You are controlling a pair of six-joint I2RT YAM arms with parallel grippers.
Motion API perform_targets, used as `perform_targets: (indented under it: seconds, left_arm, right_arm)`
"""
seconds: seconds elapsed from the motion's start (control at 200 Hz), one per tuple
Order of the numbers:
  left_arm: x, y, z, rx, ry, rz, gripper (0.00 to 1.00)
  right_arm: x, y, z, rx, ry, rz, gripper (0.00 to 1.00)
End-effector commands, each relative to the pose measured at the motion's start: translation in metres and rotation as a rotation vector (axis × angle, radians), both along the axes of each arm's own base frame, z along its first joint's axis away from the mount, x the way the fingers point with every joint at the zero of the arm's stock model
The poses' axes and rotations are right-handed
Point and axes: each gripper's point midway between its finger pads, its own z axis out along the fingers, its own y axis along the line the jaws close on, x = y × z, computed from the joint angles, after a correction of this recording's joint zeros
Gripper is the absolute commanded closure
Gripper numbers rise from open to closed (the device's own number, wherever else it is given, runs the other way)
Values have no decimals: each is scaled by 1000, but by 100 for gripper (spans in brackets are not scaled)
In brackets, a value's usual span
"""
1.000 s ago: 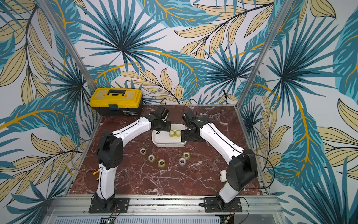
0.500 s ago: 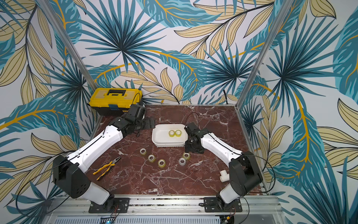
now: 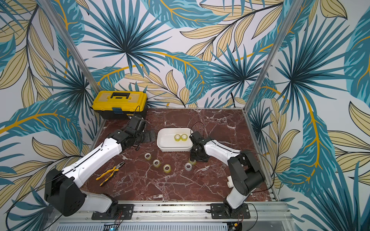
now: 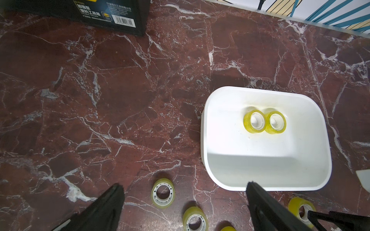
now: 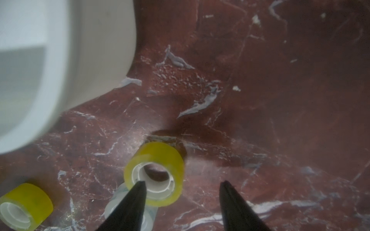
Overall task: Put the transparent tape into the storage box
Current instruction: Pick up the tape at the center of the board.
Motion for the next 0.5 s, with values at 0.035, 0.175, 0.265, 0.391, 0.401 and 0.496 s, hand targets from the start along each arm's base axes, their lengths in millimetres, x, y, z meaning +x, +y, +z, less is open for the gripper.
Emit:
perform_targets:
  seconds: [0.035,0.175,0.265,0.391,0.401,0.496]
  left_arm:
    - [-3,8,1,2,-10,24,0]
    - [-4,8,0,3,-6,24,0]
    - [-5,8,-2,3,-4,25,0]
    - [-5,9,-3,6,-3,27,0]
    - [-5,9,-3,6,-4,27,0]
    - [-6,10,-6,10,1,29,0]
  right_arm:
    - [-8,-3,-17,-4,31,-17,39]
    - [-9,-3,-26,1,35,-29,42]
    - [-9,-3,-29,1,36,-31,44]
    - [-10,-4,-31,-2,38,-30,52]
    - [-10,-3,-32,-3,40,-28,53]
    - [-11,-4,-30,-3,39,-27,66]
